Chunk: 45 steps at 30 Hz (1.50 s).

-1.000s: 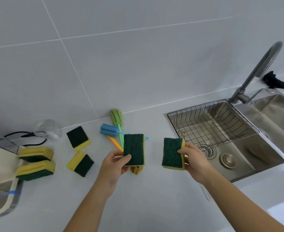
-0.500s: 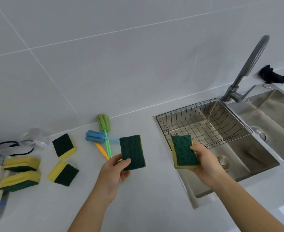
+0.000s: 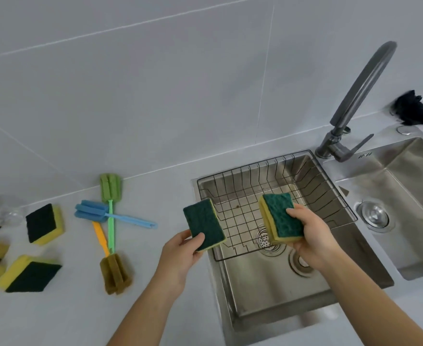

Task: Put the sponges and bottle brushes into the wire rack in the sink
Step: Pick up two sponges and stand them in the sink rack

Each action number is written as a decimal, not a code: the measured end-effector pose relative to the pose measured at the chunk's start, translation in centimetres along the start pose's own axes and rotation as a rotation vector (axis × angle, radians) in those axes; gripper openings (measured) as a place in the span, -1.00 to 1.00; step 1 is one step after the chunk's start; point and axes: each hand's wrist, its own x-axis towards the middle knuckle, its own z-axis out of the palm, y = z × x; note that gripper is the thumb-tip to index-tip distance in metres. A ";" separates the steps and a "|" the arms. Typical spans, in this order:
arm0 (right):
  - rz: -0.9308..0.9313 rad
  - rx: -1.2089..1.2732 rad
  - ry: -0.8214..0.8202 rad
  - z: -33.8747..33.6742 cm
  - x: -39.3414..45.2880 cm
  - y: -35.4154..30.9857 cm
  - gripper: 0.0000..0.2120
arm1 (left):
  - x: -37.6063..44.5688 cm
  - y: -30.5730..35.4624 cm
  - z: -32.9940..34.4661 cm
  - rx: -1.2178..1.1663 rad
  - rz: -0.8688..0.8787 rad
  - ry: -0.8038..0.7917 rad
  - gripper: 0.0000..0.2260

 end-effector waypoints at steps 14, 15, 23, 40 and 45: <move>0.026 -0.397 0.022 -0.3 11.8 -2.3 -0.80 | 8.0 -0.5 10.7 0.482 0.073 0.104 -0.86; 0.033 -0.406 0.015 -0.2 12.4 -2.3 -0.81 | 8.6 -0.7 11.2 0.497 0.061 0.111 -0.85; 0.023 -0.672 0.023 0.3 16.7 -1.3 -0.71 | 12.5 -1.9 13.2 0.621 -0.012 0.133 -0.84; -0.400 -1.811 -0.498 0.1 16.0 -4.0 -0.05 | 14.3 -1.4 11.1 1.362 0.526 -0.140 -0.18; -0.474 -2.090 -0.619 1.2 17.3 -3.7 0.03 | 16.9 -1.4 11.2 1.627 0.558 -0.269 -0.06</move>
